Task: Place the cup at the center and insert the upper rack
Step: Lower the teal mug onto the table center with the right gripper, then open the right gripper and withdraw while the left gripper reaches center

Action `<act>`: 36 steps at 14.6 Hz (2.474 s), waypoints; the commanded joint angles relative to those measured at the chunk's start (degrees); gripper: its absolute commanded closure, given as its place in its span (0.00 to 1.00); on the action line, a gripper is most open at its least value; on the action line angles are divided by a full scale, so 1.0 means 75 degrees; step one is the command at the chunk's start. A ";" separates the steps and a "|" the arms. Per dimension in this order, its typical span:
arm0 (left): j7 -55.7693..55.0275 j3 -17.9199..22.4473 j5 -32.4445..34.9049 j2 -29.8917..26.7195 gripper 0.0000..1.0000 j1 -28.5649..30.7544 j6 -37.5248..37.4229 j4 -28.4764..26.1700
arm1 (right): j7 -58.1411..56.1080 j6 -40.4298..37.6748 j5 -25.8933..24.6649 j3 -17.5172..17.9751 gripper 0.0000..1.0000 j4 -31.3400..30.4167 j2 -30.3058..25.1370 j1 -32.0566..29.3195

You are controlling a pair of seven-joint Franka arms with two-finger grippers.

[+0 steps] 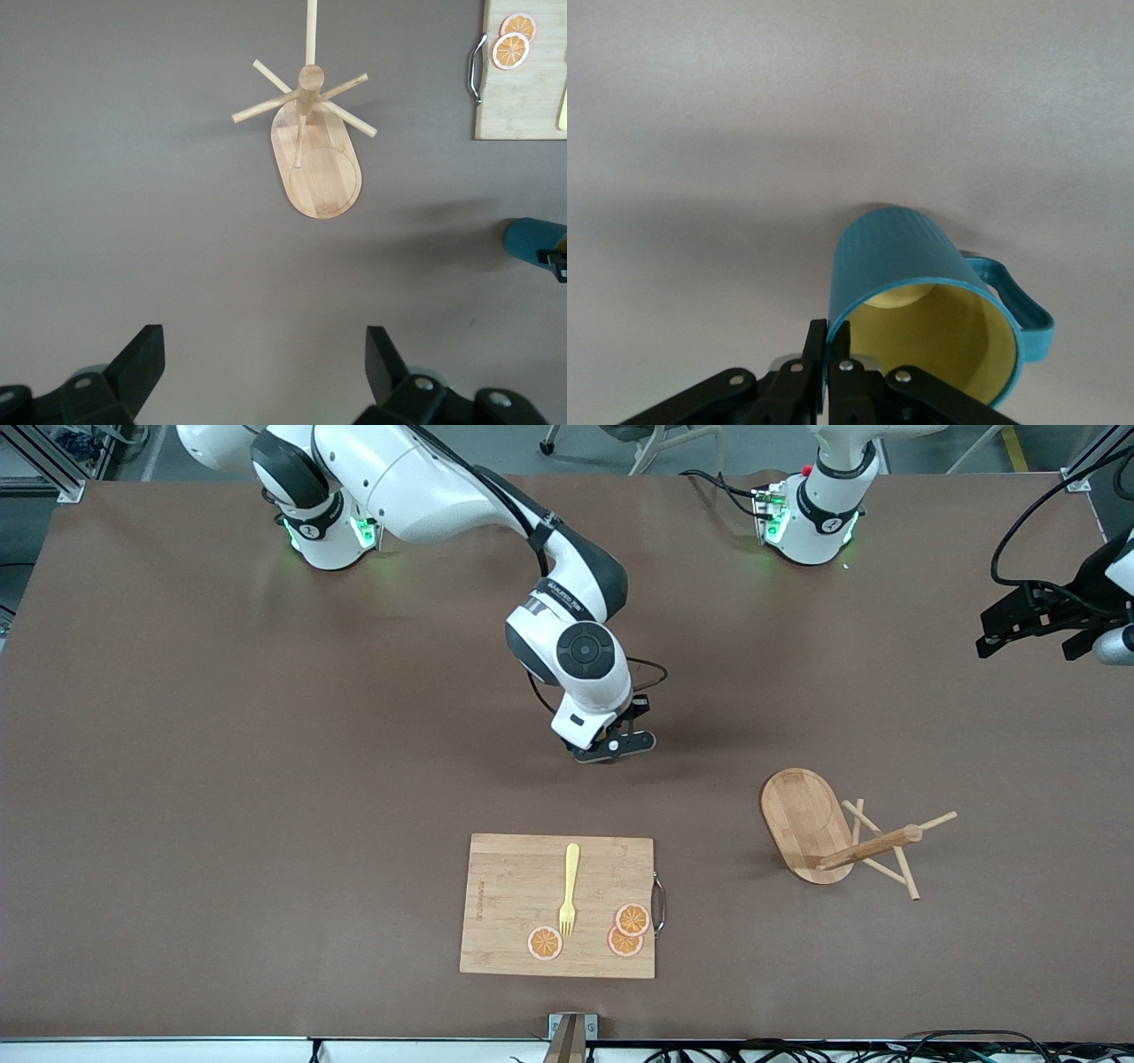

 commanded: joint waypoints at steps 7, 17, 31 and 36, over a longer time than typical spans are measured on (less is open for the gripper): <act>-0.0070 -0.0020 0.0043 -0.0039 0.00 0.0069 0.0095 0.0020 | 0.0891 -0.0038 0.0090 -0.0171 0.99 0.0252 0.0146 0.0098; 0.0000 -0.0090 0.0032 0.0172 0.00 -0.0072 -0.0033 -0.0027 | 0.0891 0.0079 0.0043 -0.0159 0.00 0.0240 0.0229 0.0110; -0.1510 -0.1354 -0.0917 -0.0051 0.00 -0.0259 -0.0244 -0.0507 | 0.0997 -0.2472 -0.0237 -0.0171 0.00 0.0264 -0.2146 -0.1422; -0.2528 -0.2104 -0.1128 -0.0051 0.00 -0.0259 0.0070 -0.0940 | 0.0053 -0.3962 -0.1023 -0.0148 0.00 0.0263 -0.3379 -0.3238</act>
